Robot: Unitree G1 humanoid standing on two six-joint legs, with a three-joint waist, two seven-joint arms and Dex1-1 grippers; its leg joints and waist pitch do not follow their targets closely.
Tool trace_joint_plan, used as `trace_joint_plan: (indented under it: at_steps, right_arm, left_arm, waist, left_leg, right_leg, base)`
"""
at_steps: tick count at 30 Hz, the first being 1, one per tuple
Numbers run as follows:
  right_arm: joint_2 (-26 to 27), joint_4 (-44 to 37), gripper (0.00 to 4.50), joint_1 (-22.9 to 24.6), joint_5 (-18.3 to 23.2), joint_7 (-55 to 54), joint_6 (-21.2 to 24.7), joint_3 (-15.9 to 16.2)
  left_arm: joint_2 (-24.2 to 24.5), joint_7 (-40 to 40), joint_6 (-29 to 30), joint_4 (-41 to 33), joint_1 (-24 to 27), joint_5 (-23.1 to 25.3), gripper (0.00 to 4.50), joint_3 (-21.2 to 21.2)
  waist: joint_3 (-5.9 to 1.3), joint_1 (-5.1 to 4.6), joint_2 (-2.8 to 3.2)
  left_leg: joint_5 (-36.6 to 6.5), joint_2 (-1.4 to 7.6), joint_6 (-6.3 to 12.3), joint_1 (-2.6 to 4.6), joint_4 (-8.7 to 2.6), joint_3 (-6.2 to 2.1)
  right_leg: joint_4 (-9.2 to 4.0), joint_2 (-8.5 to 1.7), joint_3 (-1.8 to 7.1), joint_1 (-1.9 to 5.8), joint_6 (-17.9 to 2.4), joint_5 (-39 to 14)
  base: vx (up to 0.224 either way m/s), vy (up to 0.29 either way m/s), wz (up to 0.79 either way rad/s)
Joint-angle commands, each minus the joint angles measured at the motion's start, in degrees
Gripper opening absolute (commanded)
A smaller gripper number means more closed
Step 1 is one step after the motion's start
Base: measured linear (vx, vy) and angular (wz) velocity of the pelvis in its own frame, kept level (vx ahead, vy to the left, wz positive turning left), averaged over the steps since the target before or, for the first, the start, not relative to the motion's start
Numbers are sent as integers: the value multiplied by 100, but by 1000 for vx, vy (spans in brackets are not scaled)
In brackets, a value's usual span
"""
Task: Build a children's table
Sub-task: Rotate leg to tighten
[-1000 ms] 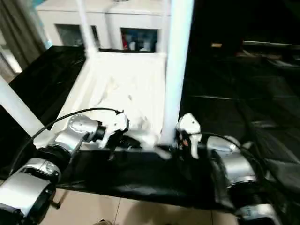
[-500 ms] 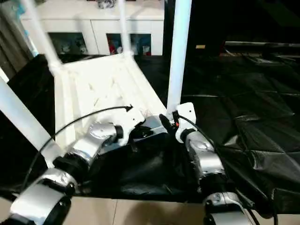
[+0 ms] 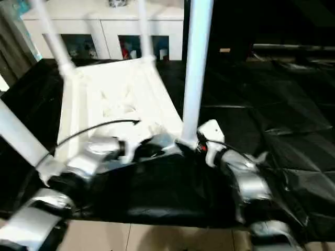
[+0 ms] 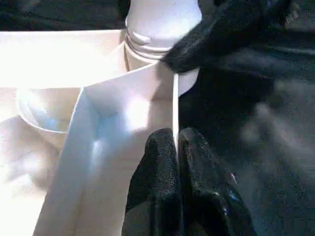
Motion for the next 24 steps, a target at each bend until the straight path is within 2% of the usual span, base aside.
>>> trace_joint_plan:
  at_steps: [1, 3, 8, 14, 16, 24]
  right_arm:
    - [-217, -301, 357, 40, 153, 583, 178, 86]
    - [-405, -417, 357, 92, 207, 881, 264, 152]
    - [-687, -573, 357, 155, 159, 1394, 403, 356]
    - [-545, -646, 334, 122, 268, 1395, 571, 367]
    - [-471, -676, 299, 143, 330, 1384, 628, 387]
    - [-355, -731, 274, 308, 388, 1319, 714, 328]
  left_arm:
    - [122, -630, -183, -84, -48, -238, 0, -61]
    - [245, -944, -175, -57, -76, -288, 0, -85]
    - [457, -1395, -228, 96, -187, -322, 0, -131]
    - [469, -1402, -333, 231, -271, -340, 0, -82]
    - [432, -1391, -343, 228, -271, -382, 0, -63]
    - [344, -1290, -416, 259, -234, -438, 0, -28]
  waist:
    - [-414, 59, -115]
    - [-415, 129, -108]
    - [-398, 208, -116]
    - [-385, 224, -132]
    - [-387, 226, -130]
    - [-390, 229, -125]
  left_leg:
    - [-509, 442, 1047, 8, -318, -213]
    - [-423, 464, 1137, 10, -304, -205]
    - [-530, 463, 976, 28, -318, -197]
    - [-669, 448, 797, 25, -330, -199]
    - [-650, 450, 770, 27, -330, -202]
    - [-643, 439, 763, 19, -324, -201]
  right_leg:
    - [-296, -530, 354, 348, -1024, -1113]
    - [-256, -540, 355, 318, -1106, -905]
    - [-286, -541, 360, 308, -1068, -1161]
    - [-323, -544, 353, 315, -976, -1495]
    - [-322, -545, 354, 313, -958, -1495]
    - [-329, -541, 351, 317, -921, -1499]
  base:
    - [0, 0, 0]
    - [0, 0, 0]
    - [0, 0, 0]
    - [0, 0, 0]
    - [0, 0, 0]
    - [0, 0, 0]
